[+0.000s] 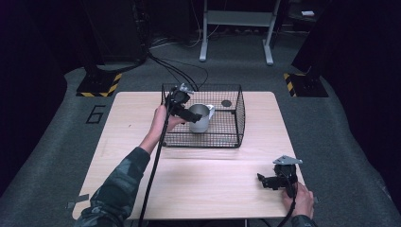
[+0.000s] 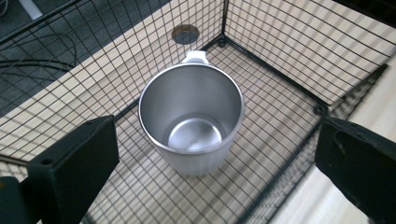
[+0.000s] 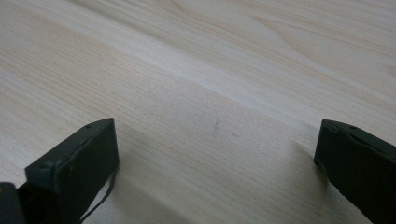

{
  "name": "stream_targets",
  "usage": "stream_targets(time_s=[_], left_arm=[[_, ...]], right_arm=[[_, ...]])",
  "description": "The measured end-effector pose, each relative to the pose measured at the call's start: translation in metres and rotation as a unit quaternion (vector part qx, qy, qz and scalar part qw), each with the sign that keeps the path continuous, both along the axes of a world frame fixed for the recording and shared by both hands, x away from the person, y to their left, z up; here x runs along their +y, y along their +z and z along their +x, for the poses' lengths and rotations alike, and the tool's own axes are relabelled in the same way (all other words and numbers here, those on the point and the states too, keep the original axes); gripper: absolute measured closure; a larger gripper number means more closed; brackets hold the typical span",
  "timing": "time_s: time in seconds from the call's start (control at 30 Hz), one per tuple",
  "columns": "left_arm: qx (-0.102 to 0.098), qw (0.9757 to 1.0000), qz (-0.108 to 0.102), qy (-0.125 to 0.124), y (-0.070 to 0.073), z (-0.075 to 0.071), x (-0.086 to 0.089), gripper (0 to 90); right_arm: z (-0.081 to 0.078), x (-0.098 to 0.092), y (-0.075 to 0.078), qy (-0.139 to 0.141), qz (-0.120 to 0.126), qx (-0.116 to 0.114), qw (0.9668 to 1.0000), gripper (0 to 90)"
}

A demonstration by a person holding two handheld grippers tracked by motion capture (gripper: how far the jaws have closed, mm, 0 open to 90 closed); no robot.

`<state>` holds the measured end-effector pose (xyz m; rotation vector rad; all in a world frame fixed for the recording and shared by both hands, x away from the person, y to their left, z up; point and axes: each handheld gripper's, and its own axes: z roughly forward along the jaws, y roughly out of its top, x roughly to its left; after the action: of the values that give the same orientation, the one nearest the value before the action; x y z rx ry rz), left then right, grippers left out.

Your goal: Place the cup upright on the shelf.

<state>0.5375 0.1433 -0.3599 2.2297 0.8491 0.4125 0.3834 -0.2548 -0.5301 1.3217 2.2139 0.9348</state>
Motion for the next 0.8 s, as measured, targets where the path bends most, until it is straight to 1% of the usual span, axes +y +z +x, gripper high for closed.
stream_targets(time_s=[0.1, 0.17, 0.23, 0.3, 0.33, 0.37, 0.4, 0.47, 0.5, 0.53, 0.57, 0.63, 0.7, 0.77, 0.8], left_arm=[[-0.005, 1.0, 0.002, -0.005, 0.005, -0.012, 0.006, 0.1], [-0.011, 0.9999, 0.0, -0.008, 0.008, -0.024, 0.014, 0.1], [-0.019, 0.9998, -0.001, -0.011, 0.01, -0.033, 0.02, 0.1], [-0.023, 0.9997, 0.0, -0.011, 0.011, -0.042, 0.025, 0.1], [-0.025, 0.9996, -0.005, -0.008, 0.011, -0.046, 0.027, 0.1], [-0.027, 0.9996, -0.002, -0.009, 0.011, -0.05, 0.031, 0.1], [-0.031, 0.9995, -0.005, -0.008, 0.01, -0.054, 0.033, 0.1], [-0.036, 0.9993, -0.002, -0.009, 0.009, -0.064, 0.04, 0.1], [-0.034, 0.9994, -0.006, -0.006, 0.008, -0.07, 0.044, 0.1], [-0.038, 0.9992, -0.009, -0.005, 0.007, -0.074, 0.047, 0.1], [-0.04, 0.9991, -0.007, -0.005, 0.006, -0.078, 0.051, 0.1], [-0.041, 0.9991, -0.01, 0.001, 0.004, -0.088, 0.059, 0.1], [-0.048, 0.9987, -0.015, 0.005, 0.0, -0.1, 0.068, 0.3], [-0.05, 0.9986, -0.015, 0.01, -0.004, -0.111, 0.076, 0.5], [-0.052, 0.9984, -0.018, 0.015, -0.006, -0.115, 0.078, 0.5]], right_arm=[[0.0, 0.0, 0.0, 0.0, 0.0, 0.0, 1.0, 0.0], [0.0, 0.0, 0.0, 0.001, 0.0, 0.0, 1.0, 0.0], [0.0, 0.0, 0.0, 0.0, 0.0, 0.0, 1.0, 0.0], [0.0, 0.0, 0.0, 0.0, 0.0, 0.0, 1.0, 0.0], [0.0, 0.0, 0.0, 0.001, 0.0, 0.0, 1.0, 0.0], [0.0, 0.0, 0.0, 0.0, 0.0, 0.0, 1.0, 0.0], [0.0, 0.0, 0.0, 0.0, 0.0, 0.0, 1.0, 0.0], [0.0, 0.0, 0.0, 0.0, 0.0, 0.0, 1.0, 0.0], [0.0, 0.0, 0.0, 0.0, 0.0, 0.0, 1.0, 0.0], [0.0, 0.0, 0.0, 0.001, 0.0, 0.0, 1.0, 0.0], [0.0, 0.0, 0.0, 0.0, 0.0, 0.0, 1.0, 0.0], [0.0, 0.0, 0.0, 0.0, 0.0, 0.0, 1.0, 0.0], [0.0, 0.0, 0.0, 0.0, 0.0, 0.0, 1.0, 0.0], [0.0, 0.0, 0.0, 0.0, 0.0, 0.001, 1.0, 0.0], [0.0, 0.0, 0.0, 0.001, 0.0, 0.0, 1.0, 0.0]])
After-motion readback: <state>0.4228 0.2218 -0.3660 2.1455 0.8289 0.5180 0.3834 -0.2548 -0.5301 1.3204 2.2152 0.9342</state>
